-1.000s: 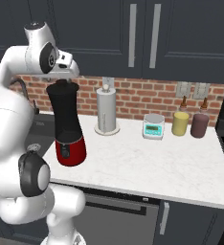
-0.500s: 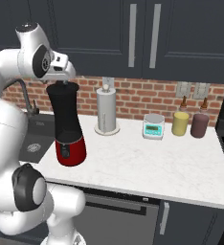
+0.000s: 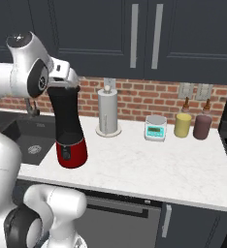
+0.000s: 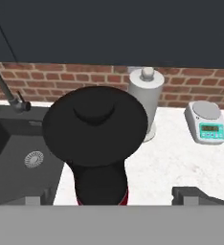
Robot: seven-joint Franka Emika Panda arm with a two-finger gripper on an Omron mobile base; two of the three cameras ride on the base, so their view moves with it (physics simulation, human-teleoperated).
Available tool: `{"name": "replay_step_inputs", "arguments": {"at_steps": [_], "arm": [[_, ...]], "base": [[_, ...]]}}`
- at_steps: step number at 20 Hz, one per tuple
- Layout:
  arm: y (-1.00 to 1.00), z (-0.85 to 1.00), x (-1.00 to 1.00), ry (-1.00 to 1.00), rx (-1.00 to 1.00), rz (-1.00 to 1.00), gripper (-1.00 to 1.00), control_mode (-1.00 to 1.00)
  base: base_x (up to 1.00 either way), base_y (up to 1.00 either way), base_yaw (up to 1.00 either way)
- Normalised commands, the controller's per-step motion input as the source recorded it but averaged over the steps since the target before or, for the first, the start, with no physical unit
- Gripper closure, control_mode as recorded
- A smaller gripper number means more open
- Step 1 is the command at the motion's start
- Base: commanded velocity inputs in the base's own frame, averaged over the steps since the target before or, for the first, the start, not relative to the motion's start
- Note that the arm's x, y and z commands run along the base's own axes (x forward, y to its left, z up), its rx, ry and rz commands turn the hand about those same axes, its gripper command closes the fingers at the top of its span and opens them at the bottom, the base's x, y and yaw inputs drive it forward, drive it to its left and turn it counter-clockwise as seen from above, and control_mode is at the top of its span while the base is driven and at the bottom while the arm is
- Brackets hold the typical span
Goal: Close the lid blender by securely placing the lid on top.
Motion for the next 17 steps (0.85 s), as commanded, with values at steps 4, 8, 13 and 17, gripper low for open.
{"name": "replay_step_inputs", "arguments": {"at_steps": [4,8,13,17], "arm": [[-0.38,0.00,-0.28,-0.13,0.18,0.01,-1.00,-1.00],[-0.65,0.00,0.00,0.00,0.30,0.00,-1.00,-1.00],[-0.53,0.00,-0.07,-0.03,0.22,0.01,-1.00,-1.00],[-0.49,0.00,-0.17,-0.08,0.23,0.04,-1.00,-1.00]], "base": [[0.00,0.00,0.00],[0.00,0.00,0.00],[0.00,0.00,0.00],[0.00,0.00,0.00]]}}
